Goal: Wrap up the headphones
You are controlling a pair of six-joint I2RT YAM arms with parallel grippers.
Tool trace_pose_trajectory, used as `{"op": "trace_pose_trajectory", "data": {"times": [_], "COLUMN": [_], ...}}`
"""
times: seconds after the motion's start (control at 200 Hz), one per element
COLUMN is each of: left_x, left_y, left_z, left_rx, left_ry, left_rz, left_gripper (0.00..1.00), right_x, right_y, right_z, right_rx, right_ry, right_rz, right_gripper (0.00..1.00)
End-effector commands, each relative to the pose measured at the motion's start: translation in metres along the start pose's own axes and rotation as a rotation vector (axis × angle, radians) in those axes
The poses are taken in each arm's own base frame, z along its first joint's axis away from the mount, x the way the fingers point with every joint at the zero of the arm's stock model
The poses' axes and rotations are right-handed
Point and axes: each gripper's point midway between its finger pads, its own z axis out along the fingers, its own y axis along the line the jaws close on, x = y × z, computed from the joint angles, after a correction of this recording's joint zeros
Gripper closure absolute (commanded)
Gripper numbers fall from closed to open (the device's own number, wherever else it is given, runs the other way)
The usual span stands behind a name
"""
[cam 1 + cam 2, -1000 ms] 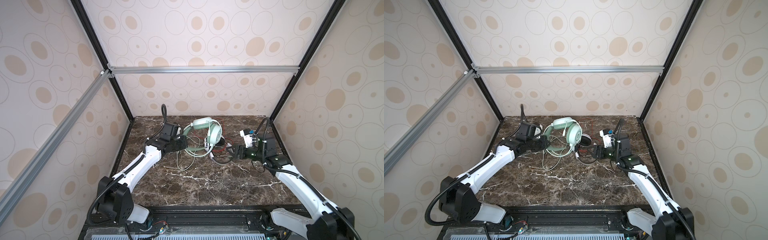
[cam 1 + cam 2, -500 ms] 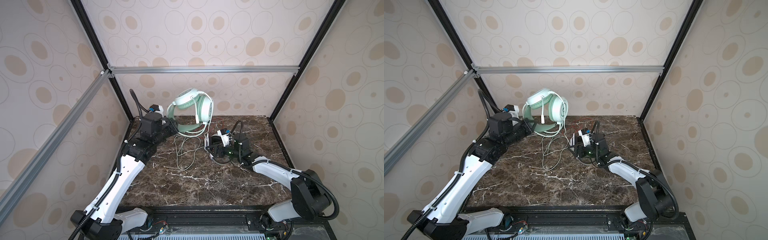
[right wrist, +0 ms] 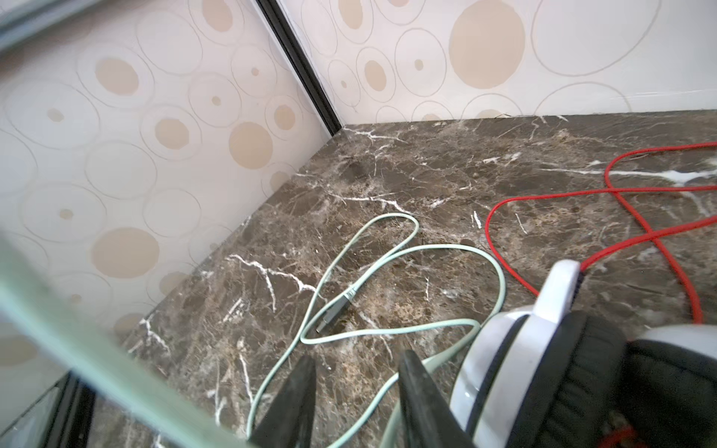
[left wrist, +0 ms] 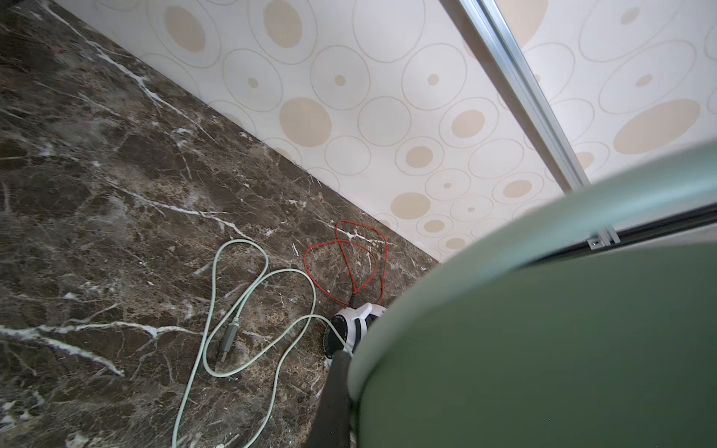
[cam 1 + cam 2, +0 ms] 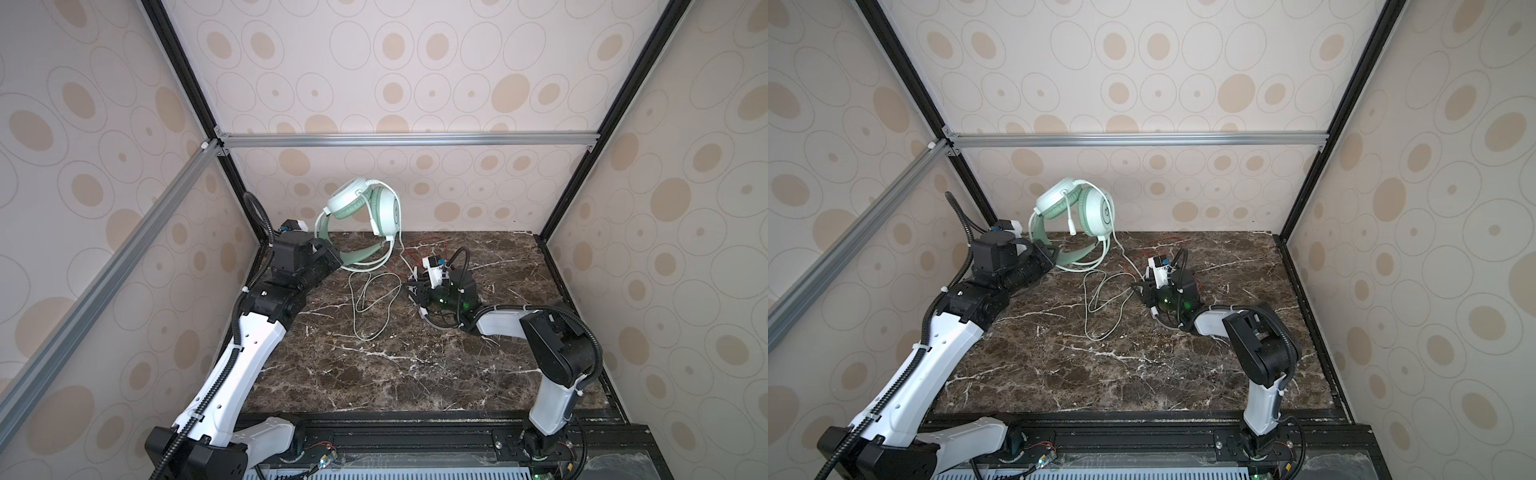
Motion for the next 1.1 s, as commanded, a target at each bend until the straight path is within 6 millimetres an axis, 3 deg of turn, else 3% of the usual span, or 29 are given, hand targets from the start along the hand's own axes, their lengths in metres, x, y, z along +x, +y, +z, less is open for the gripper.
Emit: {"op": "trace_pose_trajectory", "data": {"times": [0.0, 0.22, 0.295, 0.41, 0.51, 0.59, 0.68, 0.83, 0.95, 1.095], "left_x": [-0.039, -0.029, -0.026, -0.032, -0.034, -0.030, -0.014, 0.028, 0.053, 0.080], "left_y": [-0.015, 0.013, 0.022, 0.033, 0.034, 0.025, 0.023, 0.018, 0.026, 0.034], "left_z": [-0.015, 0.011, 0.014, 0.018, 0.020, 0.022, 0.033, 0.065, 0.080, 0.093], "left_rx": [0.075, 0.027, 0.003, -0.084, -0.155, -0.149, -0.159, -0.171, -0.263, -0.366], "left_ry": [-0.123, -0.065, -0.072, -0.094, -0.096, -0.112, -0.067, 0.097, 0.139, 0.182], "left_rz": [-0.099, -0.157, -0.152, -0.092, 0.004, 0.129, 0.251, 0.401, 0.513, 0.624], "left_gripper": [1.00, 1.00, 1.00, 1.00, 1.00, 1.00, 1.00, 1.00, 1.00, 1.00], "right_x": [-0.026, -0.025, -0.024, -0.006, 0.002, -0.007, -0.029, -0.060, -0.076, -0.078], "right_y": [0.025, 0.056, 0.062, 0.072, 0.060, 0.049, 0.050, 0.064, 0.081, 0.104], "right_z": [-0.010, -0.049, -0.069, -0.101, -0.140, -0.176, -0.209, -0.245, -0.258, -0.256], "right_rx": [-0.077, -0.105, -0.064, 0.041, 0.262, 0.437, 0.543, 0.599, 0.583, 0.496], "right_ry": [-0.103, -0.037, 0.011, 0.197, 0.329, 0.355, 0.312, 0.282, 0.268, 0.287], "right_rz": [-0.059, -0.086, -0.090, -0.185, -0.320, -0.395, -0.456, -0.552, -0.622, -0.710], "right_gripper": [0.78, 1.00, 1.00, 1.00, 1.00, 1.00, 1.00, 1.00, 1.00, 1.00]}}
